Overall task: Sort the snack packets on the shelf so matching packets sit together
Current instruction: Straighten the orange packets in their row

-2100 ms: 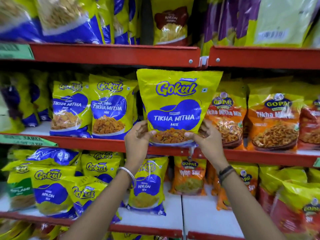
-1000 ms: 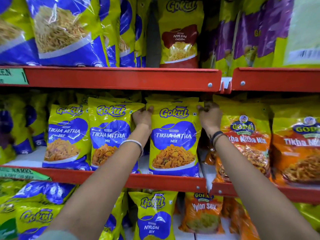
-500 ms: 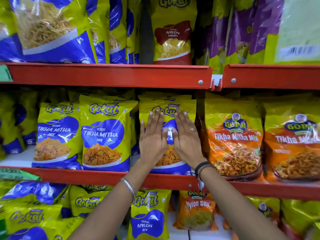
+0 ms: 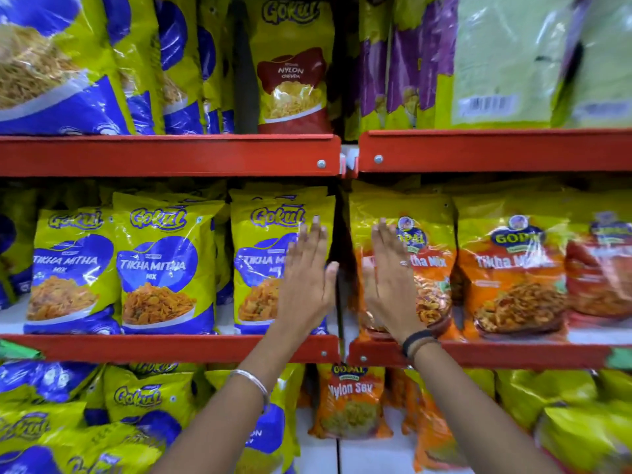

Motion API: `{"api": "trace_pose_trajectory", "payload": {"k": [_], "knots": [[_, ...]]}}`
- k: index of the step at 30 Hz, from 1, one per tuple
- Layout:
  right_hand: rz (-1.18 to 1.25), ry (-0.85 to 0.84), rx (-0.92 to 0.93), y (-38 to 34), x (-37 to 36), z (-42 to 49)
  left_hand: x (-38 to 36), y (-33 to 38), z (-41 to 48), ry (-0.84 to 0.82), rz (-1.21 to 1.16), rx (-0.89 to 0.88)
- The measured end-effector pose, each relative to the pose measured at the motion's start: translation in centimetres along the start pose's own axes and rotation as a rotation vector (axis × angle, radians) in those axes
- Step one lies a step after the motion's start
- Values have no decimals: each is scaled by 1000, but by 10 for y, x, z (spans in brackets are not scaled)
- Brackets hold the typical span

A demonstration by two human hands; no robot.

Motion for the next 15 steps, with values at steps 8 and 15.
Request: {"api": "trace_pose_trajectory", "payload": {"k": [8, 15], "knots": [[-110, -147, -73, 95, 34, -10, -93, 74, 14, -130, -64, 16], [-61, -197, -51, 98, 35, -5, -105, 70, 14, -33, 127, 44]]}}
Point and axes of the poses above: each hand's wrist, its own z-axis towards the middle knuckle, its own x-axis out of the back of the hand, y = z × x, the point moved 1 cm from there along z, towards the middle knuckle, and after that the axes turned 3 degrees about -x, right-handed, at the moved point
